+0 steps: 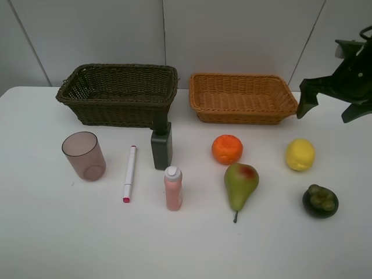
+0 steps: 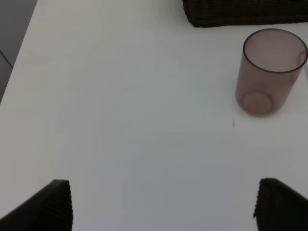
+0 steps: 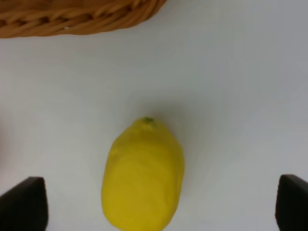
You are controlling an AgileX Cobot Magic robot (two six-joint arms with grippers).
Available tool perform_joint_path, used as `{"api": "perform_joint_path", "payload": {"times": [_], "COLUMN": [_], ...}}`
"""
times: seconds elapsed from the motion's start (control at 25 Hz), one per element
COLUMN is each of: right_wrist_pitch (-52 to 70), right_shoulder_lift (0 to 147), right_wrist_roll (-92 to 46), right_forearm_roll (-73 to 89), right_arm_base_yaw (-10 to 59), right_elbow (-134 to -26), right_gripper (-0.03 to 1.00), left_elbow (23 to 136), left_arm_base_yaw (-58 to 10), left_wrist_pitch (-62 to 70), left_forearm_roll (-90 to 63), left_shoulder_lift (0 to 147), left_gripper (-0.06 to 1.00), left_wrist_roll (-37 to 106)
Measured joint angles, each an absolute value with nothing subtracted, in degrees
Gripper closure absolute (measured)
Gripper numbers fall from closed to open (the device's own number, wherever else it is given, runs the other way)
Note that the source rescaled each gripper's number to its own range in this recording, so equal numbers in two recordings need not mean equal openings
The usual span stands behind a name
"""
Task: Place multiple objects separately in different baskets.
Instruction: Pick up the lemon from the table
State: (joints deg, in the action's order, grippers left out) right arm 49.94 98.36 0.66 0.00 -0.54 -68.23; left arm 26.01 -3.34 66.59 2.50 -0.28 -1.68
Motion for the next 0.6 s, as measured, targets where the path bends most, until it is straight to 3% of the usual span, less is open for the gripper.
{"api": "perform_joint_path", "payload": {"times": [0.6], "right_wrist_pitch": [43.09], "right_shoulder_lift": [107.71], "right_wrist_roll": [0.84], "right_forearm_roll": [2.99], "right_arm_base_yaw": [-0.54], "right_elbow": [-63.32], "right_gripper": [-0.03], "left_elbow": [26.01], "left_arm_base_yaw": [-3.34], "left_wrist_pitch": [66.59], "left_forearm_roll": [2.5], "left_shoulder_lift": [-0.28], "left_gripper": [-0.06], "left_wrist_roll": [-1.68]}}
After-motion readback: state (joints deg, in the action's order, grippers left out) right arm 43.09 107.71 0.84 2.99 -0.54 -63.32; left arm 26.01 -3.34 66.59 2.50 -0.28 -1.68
